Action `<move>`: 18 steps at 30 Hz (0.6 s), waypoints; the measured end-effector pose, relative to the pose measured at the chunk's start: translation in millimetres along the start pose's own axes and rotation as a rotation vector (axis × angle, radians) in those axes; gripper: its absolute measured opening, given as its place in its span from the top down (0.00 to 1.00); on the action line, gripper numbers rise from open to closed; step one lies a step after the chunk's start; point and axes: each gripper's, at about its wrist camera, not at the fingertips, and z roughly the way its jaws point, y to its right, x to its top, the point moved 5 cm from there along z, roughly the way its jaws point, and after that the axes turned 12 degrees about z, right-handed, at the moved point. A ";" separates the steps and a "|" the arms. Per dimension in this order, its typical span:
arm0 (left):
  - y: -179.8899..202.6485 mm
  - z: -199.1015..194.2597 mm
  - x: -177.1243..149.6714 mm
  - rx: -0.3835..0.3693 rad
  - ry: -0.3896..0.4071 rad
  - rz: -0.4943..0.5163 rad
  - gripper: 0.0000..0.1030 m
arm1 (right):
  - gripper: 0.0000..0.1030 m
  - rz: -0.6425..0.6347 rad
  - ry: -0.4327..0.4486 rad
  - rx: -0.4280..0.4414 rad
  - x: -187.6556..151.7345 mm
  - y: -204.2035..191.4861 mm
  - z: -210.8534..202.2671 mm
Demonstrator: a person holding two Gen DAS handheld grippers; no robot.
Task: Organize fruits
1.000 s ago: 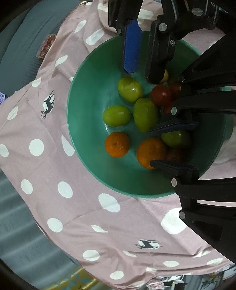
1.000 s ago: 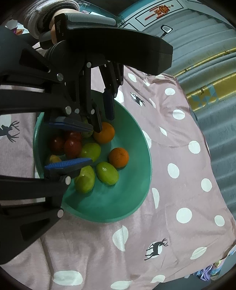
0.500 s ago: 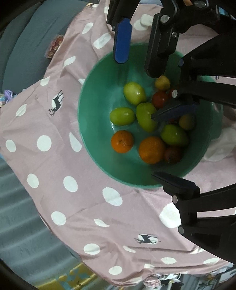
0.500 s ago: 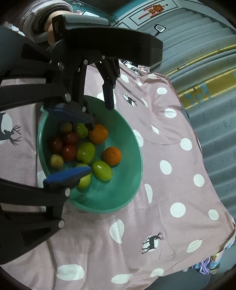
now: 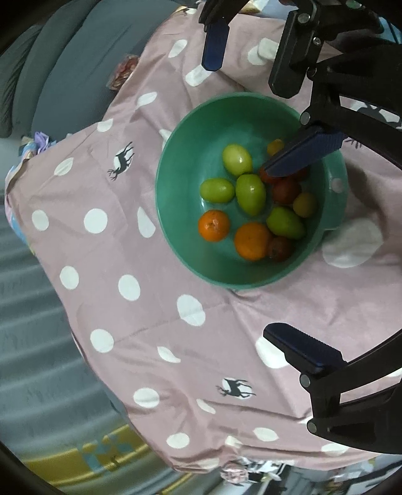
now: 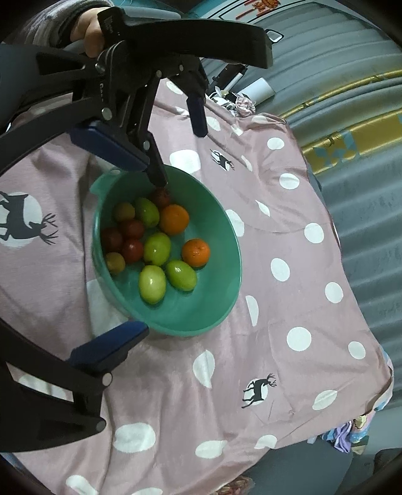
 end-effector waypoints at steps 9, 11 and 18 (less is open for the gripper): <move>-11.6 -12.6 -11.3 -0.016 -0.008 -0.128 0.01 | 0.04 -0.019 0.019 -0.058 -1.2 3.4 -22.7; -12.6 -15.6 -13.1 -0.045 0.002 -0.162 0.01 | 0.04 -0.024 0.017 -0.073 -1.3 4.7 -25.5; -16.2 -25.4 -14.2 0.023 0.012 -0.167 0.01 | 0.04 -0.061 0.000 -0.080 -5.0 1.6 -32.4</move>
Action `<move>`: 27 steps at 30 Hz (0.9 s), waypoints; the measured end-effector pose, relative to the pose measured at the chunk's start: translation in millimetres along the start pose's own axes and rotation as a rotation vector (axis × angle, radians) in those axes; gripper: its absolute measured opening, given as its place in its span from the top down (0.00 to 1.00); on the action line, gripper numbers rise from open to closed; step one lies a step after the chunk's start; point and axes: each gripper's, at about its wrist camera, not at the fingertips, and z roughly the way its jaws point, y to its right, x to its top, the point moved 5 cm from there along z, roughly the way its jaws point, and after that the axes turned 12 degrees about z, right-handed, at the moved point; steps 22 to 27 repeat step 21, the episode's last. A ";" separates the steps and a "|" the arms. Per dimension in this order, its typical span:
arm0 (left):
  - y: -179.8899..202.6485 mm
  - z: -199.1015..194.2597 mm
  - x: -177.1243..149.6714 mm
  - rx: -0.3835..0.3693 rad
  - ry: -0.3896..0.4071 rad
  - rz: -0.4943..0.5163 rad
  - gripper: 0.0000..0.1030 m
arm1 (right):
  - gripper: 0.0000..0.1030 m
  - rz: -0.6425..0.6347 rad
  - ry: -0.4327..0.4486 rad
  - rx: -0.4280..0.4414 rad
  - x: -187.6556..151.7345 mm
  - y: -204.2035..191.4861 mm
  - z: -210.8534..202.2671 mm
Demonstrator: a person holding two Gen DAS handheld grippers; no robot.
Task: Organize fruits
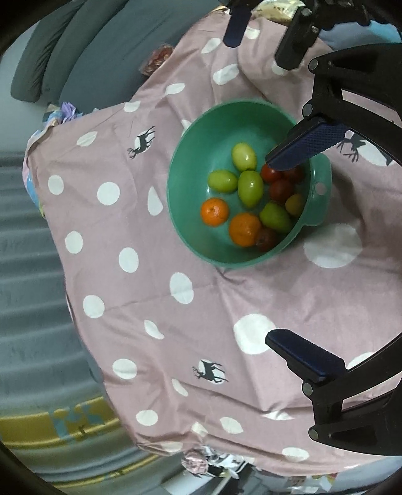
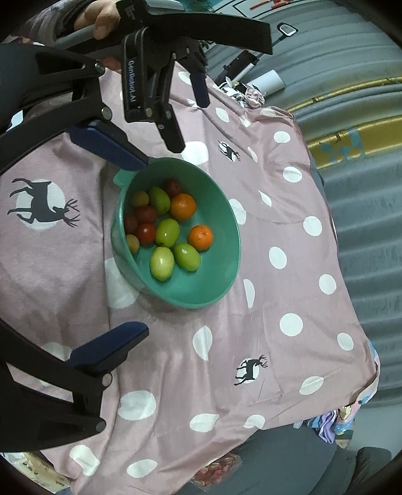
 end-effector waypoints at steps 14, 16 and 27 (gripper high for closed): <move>1.9 -4.1 8.3 0.014 0.007 0.031 0.01 | 0.04 -0.061 -0.018 0.003 0.9 -13.4 4.4; 1.2 -2.9 8.9 0.007 0.007 0.034 0.01 | 0.04 -0.065 -0.018 0.002 1.3 -15.3 4.8; -1.3 -2.7 8.6 0.014 0.007 0.041 0.01 | 0.04 -0.075 -0.016 0.009 2.0 -20.1 5.1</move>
